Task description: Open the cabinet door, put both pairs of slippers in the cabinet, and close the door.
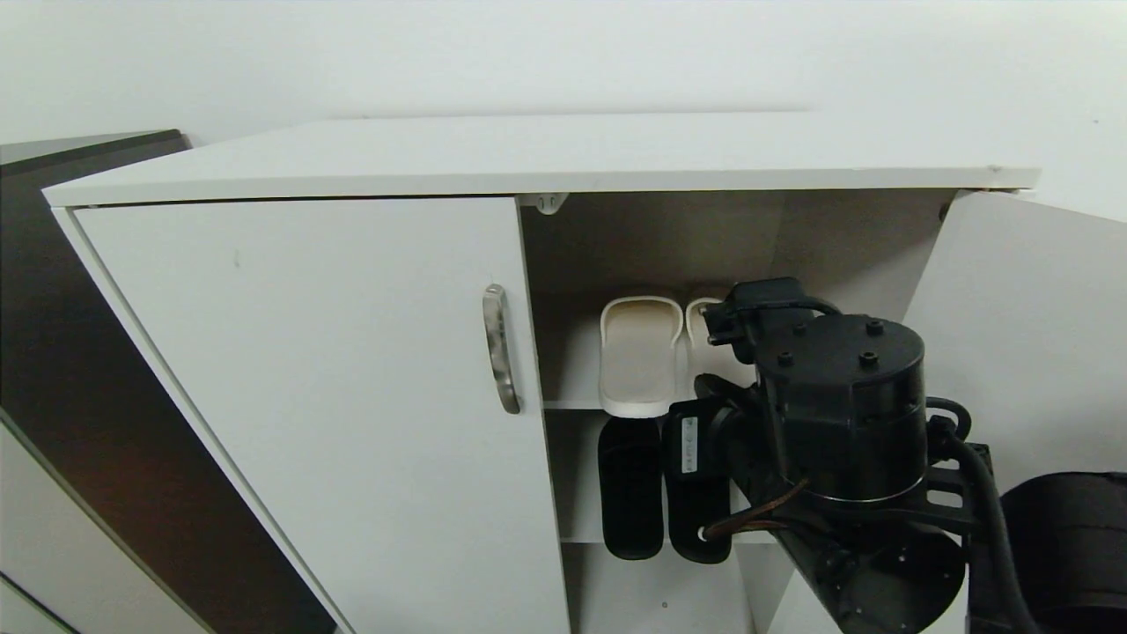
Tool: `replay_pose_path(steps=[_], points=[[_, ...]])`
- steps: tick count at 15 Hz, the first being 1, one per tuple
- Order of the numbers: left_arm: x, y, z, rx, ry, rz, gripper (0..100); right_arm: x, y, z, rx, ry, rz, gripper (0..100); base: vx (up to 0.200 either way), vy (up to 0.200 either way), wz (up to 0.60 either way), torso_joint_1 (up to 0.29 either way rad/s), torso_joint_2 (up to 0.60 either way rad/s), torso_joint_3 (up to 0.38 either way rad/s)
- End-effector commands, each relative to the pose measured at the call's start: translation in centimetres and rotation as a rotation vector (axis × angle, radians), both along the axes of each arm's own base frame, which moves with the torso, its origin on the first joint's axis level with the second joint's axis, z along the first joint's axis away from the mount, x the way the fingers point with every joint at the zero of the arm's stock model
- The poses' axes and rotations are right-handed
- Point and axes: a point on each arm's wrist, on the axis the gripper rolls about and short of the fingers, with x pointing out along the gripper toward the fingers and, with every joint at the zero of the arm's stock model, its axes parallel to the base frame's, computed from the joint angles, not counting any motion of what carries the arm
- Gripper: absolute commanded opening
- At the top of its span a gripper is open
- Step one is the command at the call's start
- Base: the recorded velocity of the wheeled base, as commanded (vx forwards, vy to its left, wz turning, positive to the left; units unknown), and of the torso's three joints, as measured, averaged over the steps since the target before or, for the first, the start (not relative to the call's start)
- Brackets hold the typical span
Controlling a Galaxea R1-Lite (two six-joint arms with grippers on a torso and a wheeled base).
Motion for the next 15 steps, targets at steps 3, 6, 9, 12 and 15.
replay_pose_path(steps=[3, 6, 9, 12, 15], points=[[0.0, 0.0, 0.0, -0.001, 0.0, 0.0, 0, -0.23, -0.08, 0.09, 0.002, -0.001, 0.005, 0, 0.0, 0.0, 0.0, 0.0, 0.0, 0.0], [0.01, 0.0, 0.0, 0.0, 0.001, 0.0, 0, -0.31, -0.21, -0.38, -0.006, 0.006, 0.006, 0, -0.067, 0.0, 0.0, 0.001, 0.0, 0.002], [0.0, 0.0, 0.0, 0.0, 0.0, 0.0, 0, -0.29, -0.17, -0.48, -0.005, 0.005, 0.006, 0, -0.2, 0.0, 0.0, 0.001, 0.0, -0.001], [0.01, 0.0, 0.0, -0.001, 0.001, 0.0, 0, -0.26, 0.06, -0.52, 0.011, -0.004, 0.009, 0, -0.2, 0.0, 0.0, 0.001, 0.0, 0.007], [0.01, 0.0, 0.0, -0.001, 0.001, 0.0, 0, -0.23, 0.11, -0.72, 0.01, -0.002, 0.011, 0, -0.2, 0.0, 0.0, 0.001, 0.0, 0.004]])
